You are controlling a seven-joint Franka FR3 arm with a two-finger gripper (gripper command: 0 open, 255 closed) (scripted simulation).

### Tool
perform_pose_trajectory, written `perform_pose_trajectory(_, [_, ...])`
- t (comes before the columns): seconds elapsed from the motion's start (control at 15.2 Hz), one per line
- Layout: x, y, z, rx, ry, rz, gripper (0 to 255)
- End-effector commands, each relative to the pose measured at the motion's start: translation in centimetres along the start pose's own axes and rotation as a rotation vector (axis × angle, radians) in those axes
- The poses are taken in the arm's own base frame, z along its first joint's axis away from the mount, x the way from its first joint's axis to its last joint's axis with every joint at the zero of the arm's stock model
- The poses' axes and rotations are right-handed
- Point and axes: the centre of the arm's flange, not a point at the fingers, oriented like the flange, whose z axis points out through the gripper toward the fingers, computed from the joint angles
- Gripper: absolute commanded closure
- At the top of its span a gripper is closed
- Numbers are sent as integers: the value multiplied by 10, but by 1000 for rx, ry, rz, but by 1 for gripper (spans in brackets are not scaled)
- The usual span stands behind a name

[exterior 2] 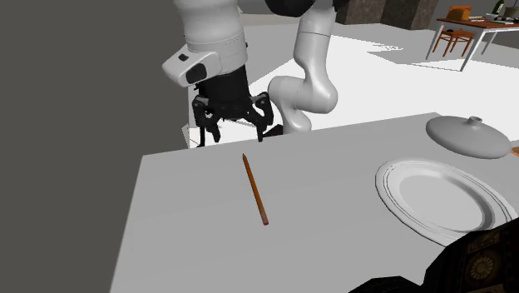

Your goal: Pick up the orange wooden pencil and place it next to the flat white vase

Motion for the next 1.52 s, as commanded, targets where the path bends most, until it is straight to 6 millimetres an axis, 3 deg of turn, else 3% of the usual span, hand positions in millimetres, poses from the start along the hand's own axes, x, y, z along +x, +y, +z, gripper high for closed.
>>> perform_pose_trajectory(0.0, [24,0,-5,24,18,-79,0])
perform_pose_trajectory(0.53, [108,-22,-28,111,85,-373,0])
perform_pose_trajectory(1.06, [110,-27,12,111,85,-373,0])
perform_pose_trajectory(1.45, [110,-27,12,111,85,-373,0])
